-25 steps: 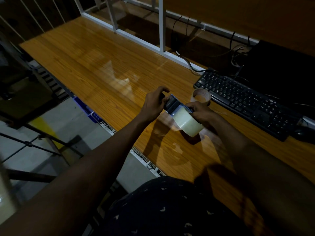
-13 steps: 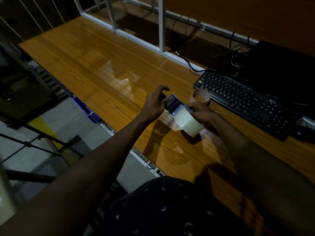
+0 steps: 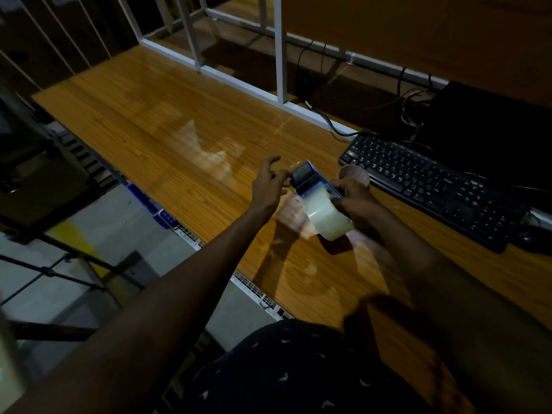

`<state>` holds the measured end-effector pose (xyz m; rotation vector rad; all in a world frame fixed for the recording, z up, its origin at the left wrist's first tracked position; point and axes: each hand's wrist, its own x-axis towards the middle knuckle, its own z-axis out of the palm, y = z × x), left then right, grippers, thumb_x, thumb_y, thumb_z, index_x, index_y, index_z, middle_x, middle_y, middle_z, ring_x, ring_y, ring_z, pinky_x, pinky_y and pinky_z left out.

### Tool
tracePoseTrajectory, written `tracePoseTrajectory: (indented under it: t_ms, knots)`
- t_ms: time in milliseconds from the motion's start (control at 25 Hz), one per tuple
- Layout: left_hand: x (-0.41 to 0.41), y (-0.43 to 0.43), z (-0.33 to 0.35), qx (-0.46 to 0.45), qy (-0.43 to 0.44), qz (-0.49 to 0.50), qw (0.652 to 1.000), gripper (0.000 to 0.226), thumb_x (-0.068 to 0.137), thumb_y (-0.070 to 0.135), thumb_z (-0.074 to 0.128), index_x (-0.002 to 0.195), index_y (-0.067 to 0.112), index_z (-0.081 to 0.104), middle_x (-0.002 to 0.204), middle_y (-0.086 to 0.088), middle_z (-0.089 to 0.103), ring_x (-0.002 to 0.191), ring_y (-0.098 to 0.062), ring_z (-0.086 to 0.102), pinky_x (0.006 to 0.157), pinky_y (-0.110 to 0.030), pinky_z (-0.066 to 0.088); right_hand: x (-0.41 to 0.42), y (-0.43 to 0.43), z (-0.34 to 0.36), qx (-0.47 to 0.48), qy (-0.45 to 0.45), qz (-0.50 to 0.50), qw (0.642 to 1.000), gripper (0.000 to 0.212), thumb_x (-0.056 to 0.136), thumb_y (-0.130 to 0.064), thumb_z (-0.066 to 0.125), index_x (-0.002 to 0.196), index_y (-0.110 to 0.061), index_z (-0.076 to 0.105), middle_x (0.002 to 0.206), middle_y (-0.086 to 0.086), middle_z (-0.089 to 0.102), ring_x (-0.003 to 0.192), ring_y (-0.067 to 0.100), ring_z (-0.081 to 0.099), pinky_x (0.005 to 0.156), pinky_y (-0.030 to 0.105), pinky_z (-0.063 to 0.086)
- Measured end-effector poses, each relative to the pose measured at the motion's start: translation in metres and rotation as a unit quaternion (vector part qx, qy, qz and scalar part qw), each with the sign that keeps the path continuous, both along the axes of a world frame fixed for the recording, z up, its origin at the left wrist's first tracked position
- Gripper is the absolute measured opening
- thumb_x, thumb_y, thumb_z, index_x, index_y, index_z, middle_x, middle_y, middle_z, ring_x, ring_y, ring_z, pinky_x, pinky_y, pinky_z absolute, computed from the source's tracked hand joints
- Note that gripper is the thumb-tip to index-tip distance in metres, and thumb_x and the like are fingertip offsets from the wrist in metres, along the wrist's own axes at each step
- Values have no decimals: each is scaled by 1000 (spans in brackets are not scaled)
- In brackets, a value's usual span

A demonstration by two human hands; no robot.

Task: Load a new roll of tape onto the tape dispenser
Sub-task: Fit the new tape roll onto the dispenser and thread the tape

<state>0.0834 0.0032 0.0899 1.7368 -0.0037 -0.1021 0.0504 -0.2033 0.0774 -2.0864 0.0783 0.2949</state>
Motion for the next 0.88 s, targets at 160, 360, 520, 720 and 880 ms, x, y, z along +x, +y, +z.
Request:
tracePoseTrajectory:
  t_ms: [160,360,520,720,880]
  knots:
    - [23,0,9,-15,59,-10,998,81,73,55,75,138,27,37,109,-11,62,98,-24,66,77,-40,60,7,16,12,-91,-106,-8,990,11,82,-33,68,74,-32,59,72,-3,64,70,17,62,63,38,47]
    - [45,5,15,-64,62,21,996,79,73,40,82,137,23,39,101,-6,62,94,-20,65,79,-41,60,11,34,20,-92,-179,-57,978,14,80,-29,66,75,-22,55,67,0,59,61,11,58,54,31,43]
    - [60,9,25,-100,63,-22,993,70,74,21,81,133,22,43,116,-17,60,101,-27,65,84,-45,59,26,43,30,1,-149,-96,984,19,78,-7,70,85,-6,53,75,10,58,63,13,56,52,22,43]
    - [72,19,63,-134,-31,-155,978,62,76,2,75,125,23,45,96,-5,60,100,-24,64,88,-43,56,37,32,49,258,51,-24,964,38,76,-32,70,106,-20,51,95,9,59,81,26,59,64,33,48]
    - [81,19,105,-202,-67,-199,957,58,64,15,79,113,28,51,100,-9,61,97,-24,64,76,-35,57,41,28,77,405,87,15,910,64,72,-42,79,120,-8,57,99,12,67,85,27,68,74,45,59]
